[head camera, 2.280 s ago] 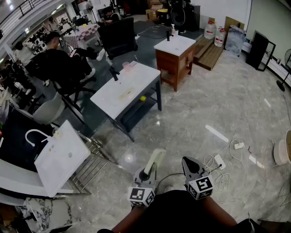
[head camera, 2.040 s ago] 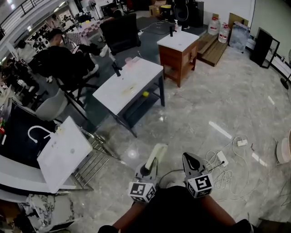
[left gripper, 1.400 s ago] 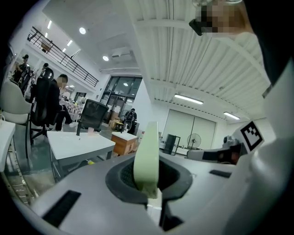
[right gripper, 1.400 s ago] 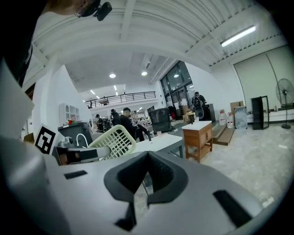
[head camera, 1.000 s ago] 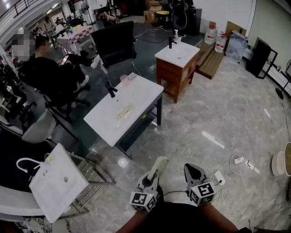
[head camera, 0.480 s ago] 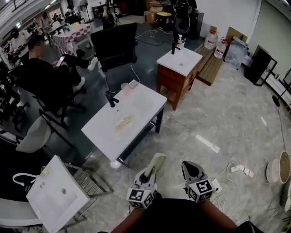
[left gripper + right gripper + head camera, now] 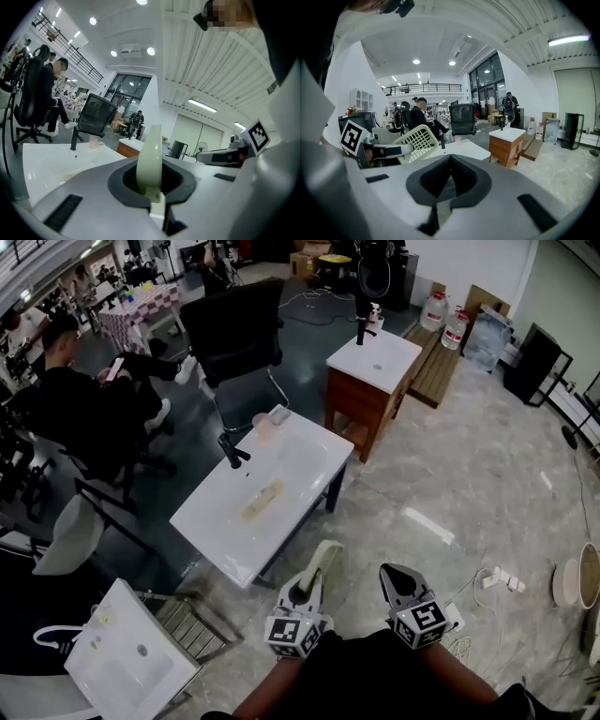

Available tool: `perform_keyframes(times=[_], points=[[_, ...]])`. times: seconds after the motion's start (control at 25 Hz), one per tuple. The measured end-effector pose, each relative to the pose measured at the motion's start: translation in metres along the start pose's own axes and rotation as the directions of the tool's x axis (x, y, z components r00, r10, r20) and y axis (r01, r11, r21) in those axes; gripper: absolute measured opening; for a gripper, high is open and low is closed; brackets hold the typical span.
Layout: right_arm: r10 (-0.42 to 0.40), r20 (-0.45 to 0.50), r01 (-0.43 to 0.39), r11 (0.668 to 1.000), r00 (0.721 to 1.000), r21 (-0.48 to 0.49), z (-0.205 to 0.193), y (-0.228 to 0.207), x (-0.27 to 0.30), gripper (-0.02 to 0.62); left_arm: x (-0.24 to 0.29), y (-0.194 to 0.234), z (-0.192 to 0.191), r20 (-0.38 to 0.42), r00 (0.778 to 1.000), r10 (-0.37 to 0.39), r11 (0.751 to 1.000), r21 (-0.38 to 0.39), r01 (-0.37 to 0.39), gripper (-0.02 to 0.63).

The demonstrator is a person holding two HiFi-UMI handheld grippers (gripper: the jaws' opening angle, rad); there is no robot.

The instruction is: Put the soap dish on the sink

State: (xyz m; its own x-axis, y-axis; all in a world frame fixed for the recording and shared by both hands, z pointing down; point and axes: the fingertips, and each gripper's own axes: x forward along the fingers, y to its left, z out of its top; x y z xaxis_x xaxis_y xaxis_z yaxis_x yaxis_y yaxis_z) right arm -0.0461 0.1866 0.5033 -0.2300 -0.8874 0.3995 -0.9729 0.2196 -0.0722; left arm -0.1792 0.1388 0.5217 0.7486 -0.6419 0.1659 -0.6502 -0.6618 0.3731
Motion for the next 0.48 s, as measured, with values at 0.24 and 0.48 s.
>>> perform_keyframes(times=[0.24,0.48], points=[[-0.040,-0.016,0.041,0.999,0.999,0.036,-0.008,-0.022,0.008,-0.002,0.024,0.011,-0.003,-0.023,1.000,-0.001,1.000,-0.003,0.001,0.026],[-0.060,-0.016,0.060,0.998,0.998,-0.007,-0.009,-0.044,0.019,-0.002,0.048,0.017,-0.005,-0.035,0.999,0.017,1.000,-0.012,-0.017,0.026]])
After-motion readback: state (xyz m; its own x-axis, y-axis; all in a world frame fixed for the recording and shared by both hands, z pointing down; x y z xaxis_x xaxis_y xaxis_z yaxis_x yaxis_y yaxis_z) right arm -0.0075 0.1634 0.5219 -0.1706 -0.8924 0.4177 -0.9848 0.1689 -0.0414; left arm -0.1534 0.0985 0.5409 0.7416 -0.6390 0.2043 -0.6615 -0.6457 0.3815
